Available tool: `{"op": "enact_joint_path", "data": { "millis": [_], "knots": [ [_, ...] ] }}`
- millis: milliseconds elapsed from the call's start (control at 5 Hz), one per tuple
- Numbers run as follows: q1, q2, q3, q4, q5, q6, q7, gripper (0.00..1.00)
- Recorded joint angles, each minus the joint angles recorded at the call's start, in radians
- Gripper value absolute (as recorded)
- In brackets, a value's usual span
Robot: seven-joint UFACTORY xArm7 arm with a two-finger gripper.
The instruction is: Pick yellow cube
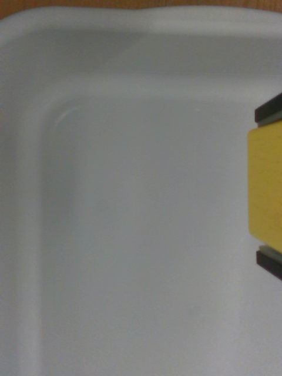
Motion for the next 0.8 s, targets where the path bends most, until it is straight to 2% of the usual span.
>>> {"op": "enact_joint_path", "data": {
  "millis": [200,400,600,800],
  "knots": [
    [0.0006,-0.010,-0.001,0.015,-0.0032,0.024,0.003,1.00],
    [0.0006,-0.010,-0.001,0.015,-0.0032,0.024,0.003,1.00],
    [0.0010,-0.018,-0.002,0.027,-0.0058,0.044,0.006,1.00],
    [0.0010,-0.018,-0.002,0.027,-0.0058,0.044,0.006,1.00]
  ]
}}
